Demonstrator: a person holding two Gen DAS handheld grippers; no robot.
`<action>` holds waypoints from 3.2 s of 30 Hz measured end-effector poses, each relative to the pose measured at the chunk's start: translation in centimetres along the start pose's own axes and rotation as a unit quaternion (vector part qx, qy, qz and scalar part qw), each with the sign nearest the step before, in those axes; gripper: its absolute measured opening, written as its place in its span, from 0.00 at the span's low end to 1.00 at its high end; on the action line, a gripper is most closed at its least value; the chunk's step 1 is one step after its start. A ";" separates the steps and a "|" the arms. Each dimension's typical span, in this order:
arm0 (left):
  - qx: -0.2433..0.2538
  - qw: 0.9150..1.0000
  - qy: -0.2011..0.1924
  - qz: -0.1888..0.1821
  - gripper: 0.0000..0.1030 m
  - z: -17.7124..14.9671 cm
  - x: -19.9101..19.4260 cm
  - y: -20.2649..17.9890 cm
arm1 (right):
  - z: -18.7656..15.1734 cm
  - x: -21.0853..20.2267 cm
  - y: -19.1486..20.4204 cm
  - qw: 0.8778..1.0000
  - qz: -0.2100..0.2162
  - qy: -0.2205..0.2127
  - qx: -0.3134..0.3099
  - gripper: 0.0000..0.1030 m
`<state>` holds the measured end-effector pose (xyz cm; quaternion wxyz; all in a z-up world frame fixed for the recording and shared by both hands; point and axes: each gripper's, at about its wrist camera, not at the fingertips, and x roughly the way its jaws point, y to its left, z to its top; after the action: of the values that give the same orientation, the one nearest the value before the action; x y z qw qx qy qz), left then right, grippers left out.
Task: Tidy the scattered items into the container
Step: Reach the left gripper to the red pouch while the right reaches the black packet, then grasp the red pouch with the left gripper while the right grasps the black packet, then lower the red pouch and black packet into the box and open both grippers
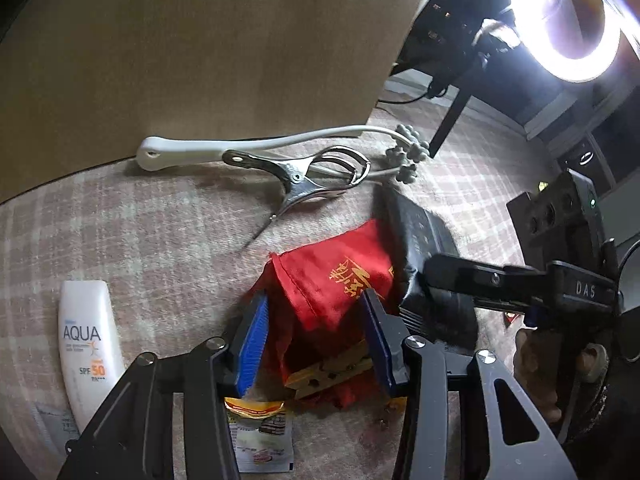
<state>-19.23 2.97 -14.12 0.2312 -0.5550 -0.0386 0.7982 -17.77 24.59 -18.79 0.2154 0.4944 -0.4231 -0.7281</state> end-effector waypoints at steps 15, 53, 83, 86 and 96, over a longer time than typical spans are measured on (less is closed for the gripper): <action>-0.014 1.000 -0.006 -0.018 0.26 0.5 1.1 -0.3 | -0.1 -1.0 1.1 0.999 -0.026 -0.021 -0.041 0.21; 0.099 0.982 -0.134 -0.090 0.00 -1.6 -9.9 -14.4 | -5.8 -23.1 2.6 0.959 -0.119 -0.218 -0.139 0.11; 0.312 0.928 -0.081 -0.187 0.01 -2.8 -1.0 -45.0 | -11.8 -44.7 -7.4 0.875 -0.306 -0.375 -0.021 0.12; 0.308 0.940 -0.065 -0.132 0.23 -2.4 0.6 -45.8 | -11.7 -44.6 -7.0 0.848 -0.375 -0.374 -0.013 0.29; 0.305 0.941 -0.101 -0.108 0.33 -2.7 -2.1 -43.4 | -11.8 -44.2 -3.4 0.823 -0.402 -0.395 -0.074 0.57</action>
<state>-2.04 40.16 0.48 0.4695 -0.3669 0.1239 0.7935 11.68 54.08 0.32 -0.2460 0.2734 -0.1804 -0.9122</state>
